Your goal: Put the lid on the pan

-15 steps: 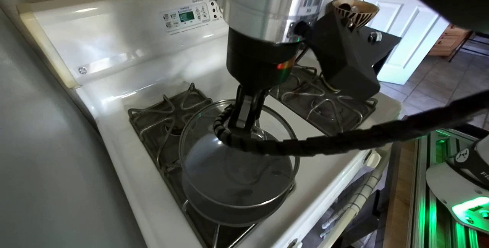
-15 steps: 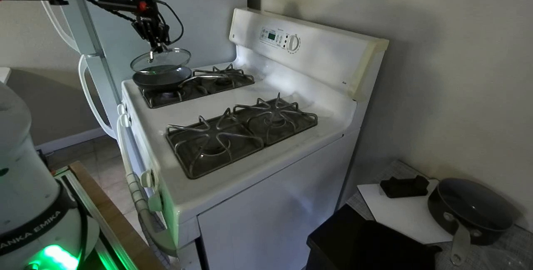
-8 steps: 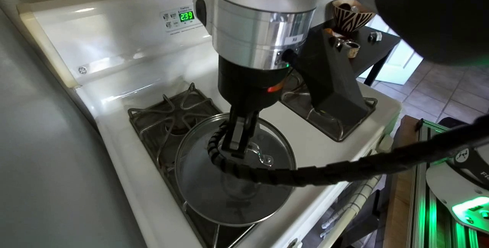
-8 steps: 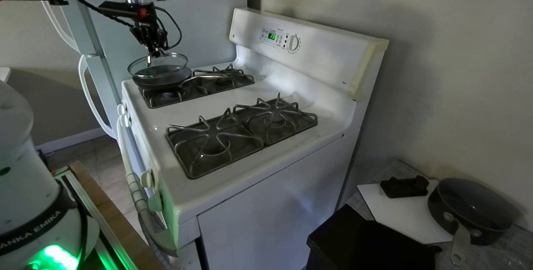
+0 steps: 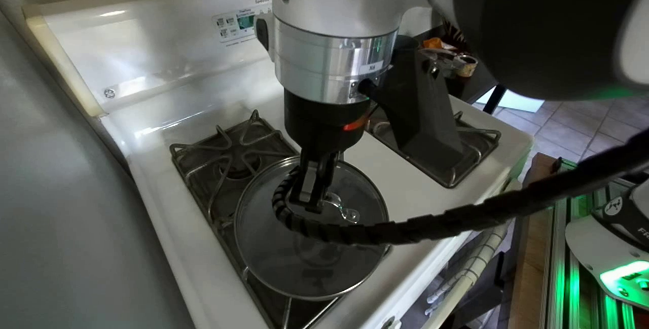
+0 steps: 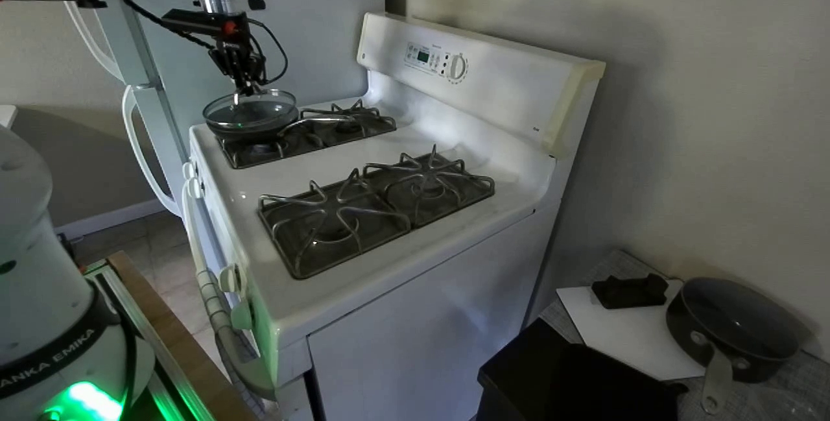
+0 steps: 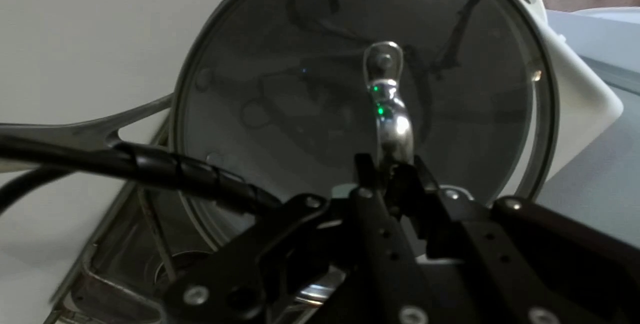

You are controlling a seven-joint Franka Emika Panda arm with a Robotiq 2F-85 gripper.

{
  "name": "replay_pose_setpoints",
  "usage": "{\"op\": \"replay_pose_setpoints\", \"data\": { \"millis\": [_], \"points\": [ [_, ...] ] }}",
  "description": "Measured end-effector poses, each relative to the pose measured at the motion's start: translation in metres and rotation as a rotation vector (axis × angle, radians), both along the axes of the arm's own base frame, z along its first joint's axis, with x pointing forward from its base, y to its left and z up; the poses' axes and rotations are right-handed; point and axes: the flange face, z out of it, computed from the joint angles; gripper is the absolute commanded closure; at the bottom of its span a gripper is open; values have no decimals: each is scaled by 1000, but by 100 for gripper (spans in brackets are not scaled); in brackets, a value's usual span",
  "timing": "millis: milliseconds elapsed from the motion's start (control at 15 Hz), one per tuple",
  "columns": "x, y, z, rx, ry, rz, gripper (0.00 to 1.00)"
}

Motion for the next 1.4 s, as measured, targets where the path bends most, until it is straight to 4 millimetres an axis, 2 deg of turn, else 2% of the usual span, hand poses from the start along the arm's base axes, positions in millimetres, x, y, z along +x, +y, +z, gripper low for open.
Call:
{"op": "replay_pose_setpoints", "data": {
  "millis": [1400],
  "points": [
    [11,-7,-17,16,51,-44,97]
  ]
}}
